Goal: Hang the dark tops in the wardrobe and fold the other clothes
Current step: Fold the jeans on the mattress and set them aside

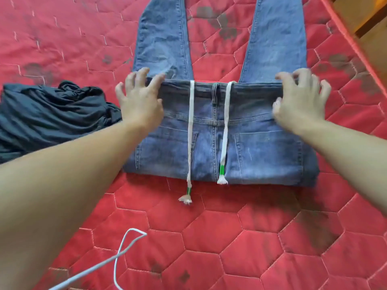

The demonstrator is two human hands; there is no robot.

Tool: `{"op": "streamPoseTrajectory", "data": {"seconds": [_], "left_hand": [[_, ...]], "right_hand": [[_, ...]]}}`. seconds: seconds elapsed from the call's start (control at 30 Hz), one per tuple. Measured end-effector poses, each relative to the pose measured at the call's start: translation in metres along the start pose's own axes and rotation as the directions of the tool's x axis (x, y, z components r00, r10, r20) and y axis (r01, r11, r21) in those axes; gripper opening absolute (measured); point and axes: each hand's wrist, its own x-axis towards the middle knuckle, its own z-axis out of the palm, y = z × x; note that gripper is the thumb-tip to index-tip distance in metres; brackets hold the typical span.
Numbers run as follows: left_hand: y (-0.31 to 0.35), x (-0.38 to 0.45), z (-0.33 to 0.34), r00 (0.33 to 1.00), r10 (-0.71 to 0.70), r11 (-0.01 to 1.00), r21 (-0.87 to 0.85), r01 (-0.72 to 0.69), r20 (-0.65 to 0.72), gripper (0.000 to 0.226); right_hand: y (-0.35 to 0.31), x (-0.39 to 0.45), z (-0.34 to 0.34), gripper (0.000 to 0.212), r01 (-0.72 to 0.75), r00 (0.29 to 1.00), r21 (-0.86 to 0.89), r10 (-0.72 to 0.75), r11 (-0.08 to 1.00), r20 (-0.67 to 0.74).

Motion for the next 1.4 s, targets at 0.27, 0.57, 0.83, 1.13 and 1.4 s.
{"op": "streamPoseTrajectory", "data": {"seconds": [0.27, 0.57, 0.83, 1.13, 1.4], "left_hand": [[0.042, -0.093, 0.068, 0.971, 0.140, 0.959, -0.271, -0.083, 0.196, 0.052], [0.070, -0.061, 0.031, 0.571, 0.061, -0.182, -0.554, 0.813, 0.819, 0.027], [0.026, -0.027, 0.030, 0.504, -0.039, 0.129, -0.496, 0.859, 0.863, 0.031], [0.025, -0.025, 0.027, 0.567, -0.001, 0.367, -0.527, 0.767, 0.824, 0.009], [0.036, -0.028, 0.035, 0.720, 0.099, 0.451, -0.676, 0.583, 0.687, 0.023]], "right_hand": [[-0.048, -0.098, 0.066, 0.036, 0.114, 0.952, 0.194, -0.163, 0.974, 0.261], [-0.077, -0.063, 0.059, 0.034, -0.438, 0.776, 0.544, -0.004, 0.716, 0.630], [-0.031, -0.016, 0.041, 0.022, -0.823, 0.563, 0.539, 0.131, 0.180, 0.816], [-0.028, -0.039, 0.045, 0.022, -0.787, 0.273, 0.233, -0.015, 0.571, 0.962], [-0.028, -0.058, 0.043, 0.033, -0.388, 0.656, 0.374, -0.033, 0.842, 0.754]]}}
